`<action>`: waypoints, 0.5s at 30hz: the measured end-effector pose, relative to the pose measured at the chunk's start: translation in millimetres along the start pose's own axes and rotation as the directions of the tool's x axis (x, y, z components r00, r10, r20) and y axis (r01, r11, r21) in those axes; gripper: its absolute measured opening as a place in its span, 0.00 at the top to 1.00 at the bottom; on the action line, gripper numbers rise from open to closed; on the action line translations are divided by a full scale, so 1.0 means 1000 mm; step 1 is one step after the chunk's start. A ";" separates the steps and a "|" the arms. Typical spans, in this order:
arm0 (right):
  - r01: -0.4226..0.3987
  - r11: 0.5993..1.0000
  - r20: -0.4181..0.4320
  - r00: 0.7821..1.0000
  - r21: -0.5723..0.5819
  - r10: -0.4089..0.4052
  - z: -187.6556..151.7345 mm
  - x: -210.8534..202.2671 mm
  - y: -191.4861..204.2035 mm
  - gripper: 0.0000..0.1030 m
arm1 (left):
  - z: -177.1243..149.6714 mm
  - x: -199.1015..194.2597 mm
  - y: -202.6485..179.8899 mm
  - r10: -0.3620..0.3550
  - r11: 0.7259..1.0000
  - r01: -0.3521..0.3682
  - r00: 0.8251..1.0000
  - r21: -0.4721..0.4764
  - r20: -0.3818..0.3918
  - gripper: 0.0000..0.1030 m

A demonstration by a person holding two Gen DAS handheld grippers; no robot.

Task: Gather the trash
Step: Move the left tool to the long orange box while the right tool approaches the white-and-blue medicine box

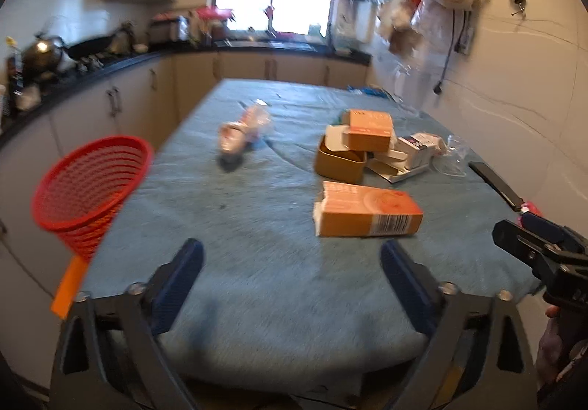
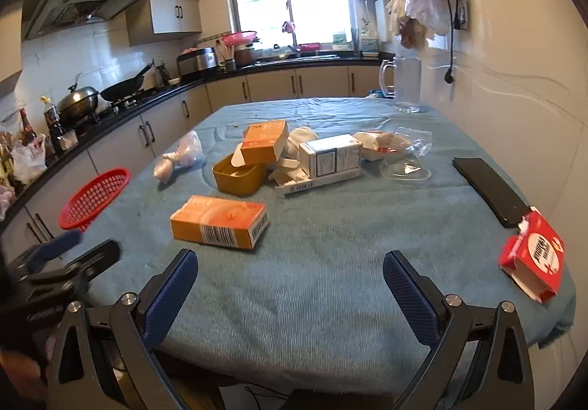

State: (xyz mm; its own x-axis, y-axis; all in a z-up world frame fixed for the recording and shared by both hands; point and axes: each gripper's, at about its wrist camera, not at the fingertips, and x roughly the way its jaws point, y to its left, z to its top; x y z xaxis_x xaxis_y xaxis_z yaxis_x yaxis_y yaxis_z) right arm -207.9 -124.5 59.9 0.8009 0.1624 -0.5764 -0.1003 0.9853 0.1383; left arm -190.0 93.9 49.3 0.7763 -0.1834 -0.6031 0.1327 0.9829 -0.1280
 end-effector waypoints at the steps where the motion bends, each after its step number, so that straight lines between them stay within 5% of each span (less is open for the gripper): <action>1: -0.005 1.000 -0.001 1.000 0.004 0.005 0.003 0.001 -0.003 0.03 | 0.007 0.009 0.003 -0.048 0.999 0.047 0.998 -0.009 -0.030 0.23; 9: -0.014 0.997 -0.025 1.000 0.078 0.016 0.021 0.013 -0.034 0.03 | 0.049 0.053 -0.015 -0.246 0.946 0.269 0.960 0.183 -0.135 0.28; 15: -0.014 0.994 -0.057 0.998 0.111 0.020 0.024 0.025 -0.048 0.03 | 0.079 0.101 -0.030 -0.377 0.870 0.439 0.887 0.226 -0.268 0.28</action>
State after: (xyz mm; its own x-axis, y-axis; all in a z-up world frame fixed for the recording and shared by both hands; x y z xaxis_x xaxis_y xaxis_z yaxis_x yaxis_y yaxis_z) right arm -168.9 -168.6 58.1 0.7639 0.1848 -0.6183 -0.0451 0.9710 0.2346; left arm -66.7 47.3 54.8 0.4732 -0.5386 -0.6971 0.5952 0.7789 -0.1978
